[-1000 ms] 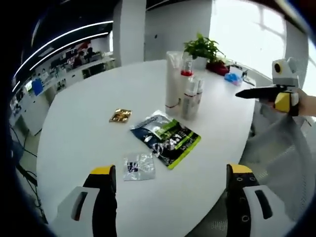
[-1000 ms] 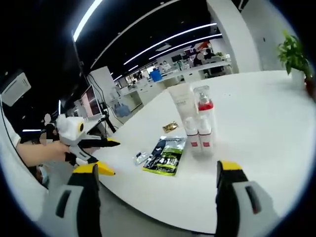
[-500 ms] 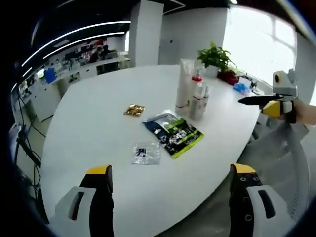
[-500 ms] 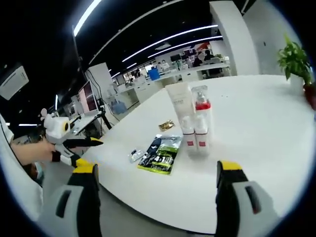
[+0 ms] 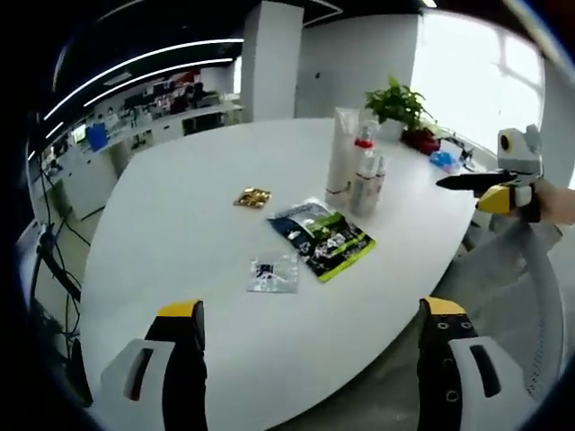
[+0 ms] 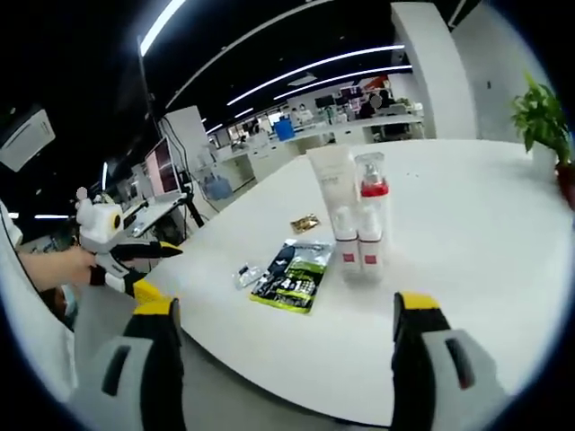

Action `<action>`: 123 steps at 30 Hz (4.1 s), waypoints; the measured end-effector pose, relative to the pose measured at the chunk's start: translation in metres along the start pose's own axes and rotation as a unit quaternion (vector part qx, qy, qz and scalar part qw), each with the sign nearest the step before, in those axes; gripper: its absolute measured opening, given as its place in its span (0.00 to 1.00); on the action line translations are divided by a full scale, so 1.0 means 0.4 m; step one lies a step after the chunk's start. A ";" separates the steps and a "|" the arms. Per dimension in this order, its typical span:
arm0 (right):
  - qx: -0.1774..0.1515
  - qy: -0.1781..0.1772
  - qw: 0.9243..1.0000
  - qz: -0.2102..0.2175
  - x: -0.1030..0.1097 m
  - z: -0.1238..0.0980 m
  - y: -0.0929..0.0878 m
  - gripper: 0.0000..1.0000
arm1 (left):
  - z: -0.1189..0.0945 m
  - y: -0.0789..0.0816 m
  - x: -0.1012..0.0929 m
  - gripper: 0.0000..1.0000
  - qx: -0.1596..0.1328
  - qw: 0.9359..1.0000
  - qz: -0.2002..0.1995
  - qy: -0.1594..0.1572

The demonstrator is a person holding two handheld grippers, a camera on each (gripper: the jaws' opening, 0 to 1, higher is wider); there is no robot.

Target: Arrange the skincare products in the storage area until every visible bottle or jar stands upright without overlapping.

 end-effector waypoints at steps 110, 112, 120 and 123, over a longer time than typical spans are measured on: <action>0.008 -0.006 1.000 0.024 -0.017 0.004 -0.006 0.92 | 0.263 0.044 0.076 0.38 0.130 0.953 -0.230 0.148; 0.007 -0.006 1.000 0.024 -0.017 0.004 -0.006 0.92 | 0.264 0.044 0.071 0.38 0.128 0.947 -0.250 0.156; 0.005 -0.008 1.000 0.025 -0.017 0.003 -0.006 0.92 | 0.272 0.040 0.052 0.38 0.125 0.942 -0.253 0.183; 0.006 -0.009 1.000 0.025 -0.019 0.003 -0.007 0.92 | 0.276 0.039 0.041 0.38 0.123 0.939 -0.260 0.187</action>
Point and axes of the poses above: the point that each gripper's makers call its tool centre point, and the gripper's own axes: z roughly forward along the fingers, x roughly to its left, y roughly out of its top, the point moved 9 cm from there along -z, roughly backward along the fingers, and after that the axes turned 3 degrees about y, right-handed, at the moved point
